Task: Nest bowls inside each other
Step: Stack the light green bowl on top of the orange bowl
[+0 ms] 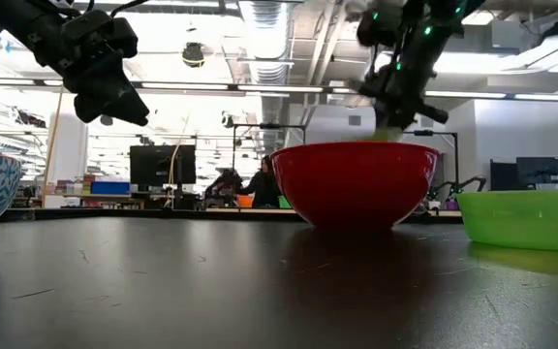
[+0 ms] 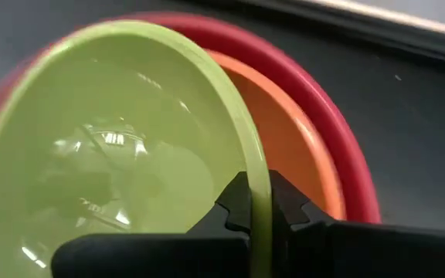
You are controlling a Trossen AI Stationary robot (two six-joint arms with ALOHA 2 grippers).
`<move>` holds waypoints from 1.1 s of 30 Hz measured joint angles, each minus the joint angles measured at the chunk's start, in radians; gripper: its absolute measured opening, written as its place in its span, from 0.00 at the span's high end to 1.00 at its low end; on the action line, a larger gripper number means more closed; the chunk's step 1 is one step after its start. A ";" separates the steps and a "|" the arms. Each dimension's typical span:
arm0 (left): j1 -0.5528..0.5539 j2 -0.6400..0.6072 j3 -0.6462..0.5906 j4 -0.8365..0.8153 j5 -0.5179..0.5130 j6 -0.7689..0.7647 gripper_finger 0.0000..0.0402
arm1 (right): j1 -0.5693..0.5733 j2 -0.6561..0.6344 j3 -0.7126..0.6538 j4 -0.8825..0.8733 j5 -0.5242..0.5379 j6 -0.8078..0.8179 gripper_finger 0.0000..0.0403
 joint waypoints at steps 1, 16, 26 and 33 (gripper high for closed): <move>0.000 0.000 0.000 0.000 -0.007 -0.008 0.72 | -0.002 0.014 -0.003 -0.010 0.002 -0.001 0.95; 0.000 0.000 0.000 -0.002 -0.039 -0.046 0.72 | -0.021 0.058 -0.004 -0.054 0.003 -0.015 0.94; 0.000 0.000 0.000 -0.002 -0.042 -0.046 0.72 | -0.020 0.059 -0.004 -0.072 -0.003 0.005 0.78; 0.000 0.000 0.000 -0.002 -0.042 -0.046 0.72 | -0.020 0.059 -0.004 -0.075 -0.003 -0.007 0.65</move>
